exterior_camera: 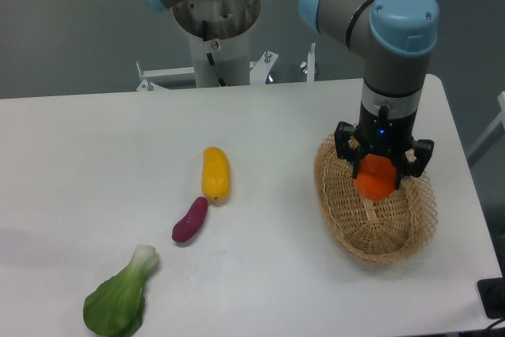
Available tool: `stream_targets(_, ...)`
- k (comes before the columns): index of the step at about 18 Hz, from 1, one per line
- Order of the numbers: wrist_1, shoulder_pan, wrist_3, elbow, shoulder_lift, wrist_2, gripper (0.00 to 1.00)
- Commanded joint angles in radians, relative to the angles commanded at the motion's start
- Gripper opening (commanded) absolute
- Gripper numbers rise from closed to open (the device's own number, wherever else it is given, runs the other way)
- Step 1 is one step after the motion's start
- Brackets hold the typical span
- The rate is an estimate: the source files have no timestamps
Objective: Place the orange on the table
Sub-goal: 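Lift the orange out of the wicker basket and carry it beside the sweet potato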
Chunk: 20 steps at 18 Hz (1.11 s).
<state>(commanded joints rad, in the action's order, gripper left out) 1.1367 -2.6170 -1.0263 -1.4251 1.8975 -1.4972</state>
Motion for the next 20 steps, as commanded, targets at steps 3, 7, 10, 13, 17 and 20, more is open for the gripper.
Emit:
stream_targets(3,0.0,0.003,0.005,0.0,0.0,0.002,0.65)
stream_targets(7,-0.002,0.029,0.063,-0.003,-0.002,0.002,0.65)
stream_targets(10,-0.04,0.072,0.165,-0.009,0.003,0.0,0.65)
stream_targets(13,-0.086,0.133,0.297,-0.017,0.02,-0.006,0.65)
stream_targets(17,-0.178,0.221,0.471,-0.073,0.038,-0.011,0.65)
stream_targets(20,-0.25,0.282,0.569,-0.133,0.049,-0.012,0.65)
